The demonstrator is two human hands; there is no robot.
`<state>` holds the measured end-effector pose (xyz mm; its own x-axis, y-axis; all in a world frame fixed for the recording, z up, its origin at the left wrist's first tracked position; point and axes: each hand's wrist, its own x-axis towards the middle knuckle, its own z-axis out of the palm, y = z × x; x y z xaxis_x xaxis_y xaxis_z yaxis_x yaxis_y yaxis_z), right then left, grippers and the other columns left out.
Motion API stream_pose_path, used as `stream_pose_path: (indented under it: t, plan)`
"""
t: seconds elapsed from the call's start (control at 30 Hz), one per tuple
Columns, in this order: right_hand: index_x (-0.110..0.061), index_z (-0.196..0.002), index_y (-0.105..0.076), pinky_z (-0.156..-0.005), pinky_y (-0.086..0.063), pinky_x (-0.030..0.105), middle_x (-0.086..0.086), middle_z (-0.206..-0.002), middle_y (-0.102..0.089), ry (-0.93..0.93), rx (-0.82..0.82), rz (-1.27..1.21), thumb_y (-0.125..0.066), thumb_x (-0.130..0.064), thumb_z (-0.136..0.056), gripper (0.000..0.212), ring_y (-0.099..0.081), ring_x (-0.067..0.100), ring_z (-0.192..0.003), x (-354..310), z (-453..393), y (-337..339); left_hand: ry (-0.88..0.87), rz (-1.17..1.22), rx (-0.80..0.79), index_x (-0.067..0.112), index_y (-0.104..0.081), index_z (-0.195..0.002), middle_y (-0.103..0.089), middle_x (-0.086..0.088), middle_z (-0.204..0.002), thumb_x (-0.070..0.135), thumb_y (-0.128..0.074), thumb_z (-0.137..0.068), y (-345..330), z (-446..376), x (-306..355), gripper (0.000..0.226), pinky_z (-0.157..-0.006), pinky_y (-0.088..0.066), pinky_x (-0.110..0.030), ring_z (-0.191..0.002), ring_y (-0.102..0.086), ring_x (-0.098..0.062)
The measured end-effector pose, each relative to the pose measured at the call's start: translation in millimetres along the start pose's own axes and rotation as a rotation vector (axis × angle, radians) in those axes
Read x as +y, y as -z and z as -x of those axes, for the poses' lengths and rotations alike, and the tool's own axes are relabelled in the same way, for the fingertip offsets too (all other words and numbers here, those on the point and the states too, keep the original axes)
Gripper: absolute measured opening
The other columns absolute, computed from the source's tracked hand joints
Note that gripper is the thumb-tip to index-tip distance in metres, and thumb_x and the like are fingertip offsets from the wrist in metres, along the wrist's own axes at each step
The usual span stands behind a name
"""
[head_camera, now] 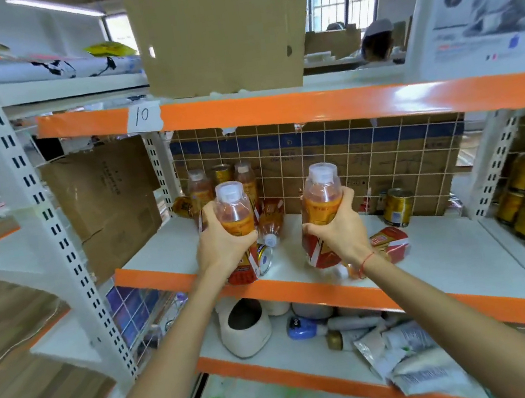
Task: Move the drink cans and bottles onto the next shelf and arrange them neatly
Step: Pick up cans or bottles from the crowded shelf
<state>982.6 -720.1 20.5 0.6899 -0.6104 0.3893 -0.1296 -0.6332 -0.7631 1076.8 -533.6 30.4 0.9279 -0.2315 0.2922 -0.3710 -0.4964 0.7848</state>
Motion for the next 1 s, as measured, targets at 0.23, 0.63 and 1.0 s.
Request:
stream_pose_path:
  t: [0.23, 0.63, 1.0]
  plan:
    - [-0.019, -0.129, -0.027, -0.082, -0.053, 0.041, 0.006, -0.116, -0.056, -0.093, 0.093, 0.02, -0.079, -0.033, -0.071, 0.08, -0.06, 0.028, -0.1, 17.4, 73.3, 33.5, -0.027, 0.083, -0.118, 0.029, -0.023, -0.138, -0.055, -0.008, -0.127, 0.03, -0.079, -0.069, -14.2, 54.0, -4.6, 0.089, -0.083, -0.045, -0.036, -0.11, -0.055, -0.031]
    - [-0.025, -0.126, -0.027, -0.08, -0.053, 0.041, 0.005, -0.113, -0.06, -0.291, 0.3, 0.12, -0.082, -0.032, -0.067, 0.081, -0.062, 0.029, -0.098, 85.1, 175.1, 152.3, -0.117, 0.131, -0.418, 0.023, -0.026, -0.137, -0.06, -0.01, -0.12, 0.03, -0.078, -0.072, -93.7, 138.6, 50.3, 0.085, -0.076, -0.044, -0.032, -0.103, -0.058, -0.031]
    - [-0.02, -0.128, -0.029, -0.074, -0.046, 0.033, 0.008, -0.115, -0.061, -0.399, 0.53, 0.216, -0.083, -0.027, -0.067, 0.082, -0.06, 0.03, -0.102, 158.9, 253.0, 355.5, -0.327, 0.275, -0.626, 0.025, -0.03, -0.133, -0.062, -0.01, -0.117, 0.032, -0.08, -0.069, -222.3, 264.2, 207.5, 0.081, -0.079, -0.047, -0.034, -0.101, -0.06, -0.031]
